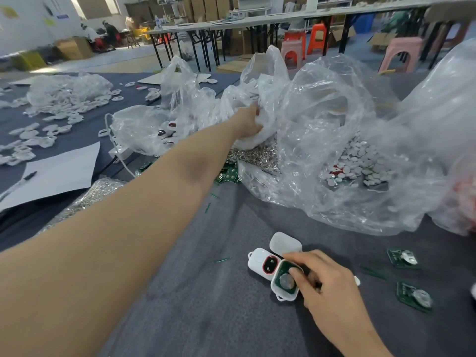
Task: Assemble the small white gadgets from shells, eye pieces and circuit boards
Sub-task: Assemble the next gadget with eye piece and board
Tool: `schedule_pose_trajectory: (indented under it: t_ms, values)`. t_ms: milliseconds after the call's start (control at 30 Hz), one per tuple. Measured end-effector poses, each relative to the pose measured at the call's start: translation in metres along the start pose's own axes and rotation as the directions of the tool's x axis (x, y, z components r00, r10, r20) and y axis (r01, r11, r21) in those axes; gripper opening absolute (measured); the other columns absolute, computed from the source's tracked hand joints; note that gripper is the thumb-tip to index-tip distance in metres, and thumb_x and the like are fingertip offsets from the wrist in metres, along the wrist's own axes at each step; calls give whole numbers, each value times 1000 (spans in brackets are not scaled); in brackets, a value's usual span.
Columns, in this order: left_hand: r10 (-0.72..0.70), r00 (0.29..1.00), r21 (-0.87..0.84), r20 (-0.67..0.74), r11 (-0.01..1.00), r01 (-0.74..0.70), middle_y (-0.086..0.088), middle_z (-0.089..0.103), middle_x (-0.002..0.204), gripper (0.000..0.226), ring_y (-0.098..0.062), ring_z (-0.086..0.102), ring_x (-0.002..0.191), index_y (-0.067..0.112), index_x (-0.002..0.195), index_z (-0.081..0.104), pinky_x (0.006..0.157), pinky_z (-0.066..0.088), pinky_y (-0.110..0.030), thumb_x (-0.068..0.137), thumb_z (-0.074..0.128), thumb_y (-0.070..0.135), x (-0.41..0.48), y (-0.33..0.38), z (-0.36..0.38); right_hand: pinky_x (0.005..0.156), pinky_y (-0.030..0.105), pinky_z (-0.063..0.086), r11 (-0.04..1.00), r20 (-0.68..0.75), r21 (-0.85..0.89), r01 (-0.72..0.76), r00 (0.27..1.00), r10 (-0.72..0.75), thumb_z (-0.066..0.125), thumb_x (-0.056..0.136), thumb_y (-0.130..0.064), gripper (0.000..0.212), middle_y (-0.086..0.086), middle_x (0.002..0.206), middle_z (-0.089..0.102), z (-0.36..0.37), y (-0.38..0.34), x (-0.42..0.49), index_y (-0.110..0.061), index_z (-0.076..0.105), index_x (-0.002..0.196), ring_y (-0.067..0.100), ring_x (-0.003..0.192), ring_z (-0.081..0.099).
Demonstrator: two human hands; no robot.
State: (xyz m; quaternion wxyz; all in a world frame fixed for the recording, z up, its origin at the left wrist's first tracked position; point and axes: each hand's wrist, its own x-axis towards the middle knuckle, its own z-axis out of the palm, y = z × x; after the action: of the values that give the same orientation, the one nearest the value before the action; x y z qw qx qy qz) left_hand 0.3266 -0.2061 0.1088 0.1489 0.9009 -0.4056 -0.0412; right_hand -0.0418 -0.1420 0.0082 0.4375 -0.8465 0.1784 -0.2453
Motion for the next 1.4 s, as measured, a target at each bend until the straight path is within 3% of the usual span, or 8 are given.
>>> schedule_pose_trajectory:
  t_ms: [133,333,567,700,867,1067,1233,1400]
  values:
    - [-48,993,-319,-107,948,11,-13,52,105,46,-23,56,78,10,126,36,69,51,-35,87,58,3,-6,-11,-13,55,10,37,1000,6,-19,-18,1000,18,69,81,0,30,-14,81,60,1,1,1,-28,72,91,8,52,50]
    - [-180,946,-397,-269,916,61,-3,52,84,50,-11,51,63,15,135,34,48,40,-22,87,47,9,-24,-30,-37,56,11,39,998,28,7,-67,997,67,67,84,-4,31,-16,87,62,0,-1,1,-34,71,87,12,52,53]
    - [-147,915,-551,-375,830,-93,-10,42,146,57,-15,70,67,25,129,55,68,54,-35,87,30,-5,-52,-49,-65,59,23,48,993,47,8,-114,992,114,67,86,-7,31,-21,90,61,-1,-4,1,-38,70,87,12,52,53]
    - [-290,935,-768,-206,639,29,-14,52,134,50,-20,61,90,21,94,70,79,48,-30,86,28,-4,-59,-47,-71,57,19,45,992,39,-10,-124,992,124,67,86,-8,26,-21,86,61,-1,-5,0,-34,71,90,12,52,53]
    - [-248,967,-866,57,470,171,-5,50,86,72,-15,50,81,38,107,64,86,41,-42,80,22,-13,-71,-49,-66,54,14,42,992,31,-18,-126,991,127,67,86,-6,25,-13,84,64,-2,-6,-2,-30,72,90,12,52,53]
    - [-214,977,-869,-8,484,99,-8,55,99,45,-19,64,88,22,80,60,68,50,-34,84,32,-14,-76,-44,-54,54,15,43,992,40,-30,-124,991,125,67,86,-5,24,-12,87,65,-3,-7,-2,-28,72,91,12,52,53]
    - [-177,983,-818,-41,571,69,-6,54,106,54,-22,58,96,40,110,56,73,52,-35,85,42,-6,-76,-46,-51,53,14,42,991,44,-21,-132,990,133,66,87,-6,24,-13,87,65,-4,-6,-2,-29,72,90,12,52,54]
    - [-122,983,-717,-138,697,-14,-3,49,72,70,-15,39,59,35,94,64,49,33,-21,73,25,-19,-78,-51,-52,49,14,43,991,62,39,-132,990,129,64,88,-5,29,-12,86,64,-3,-6,-1,-33,70,86,10,50,52]
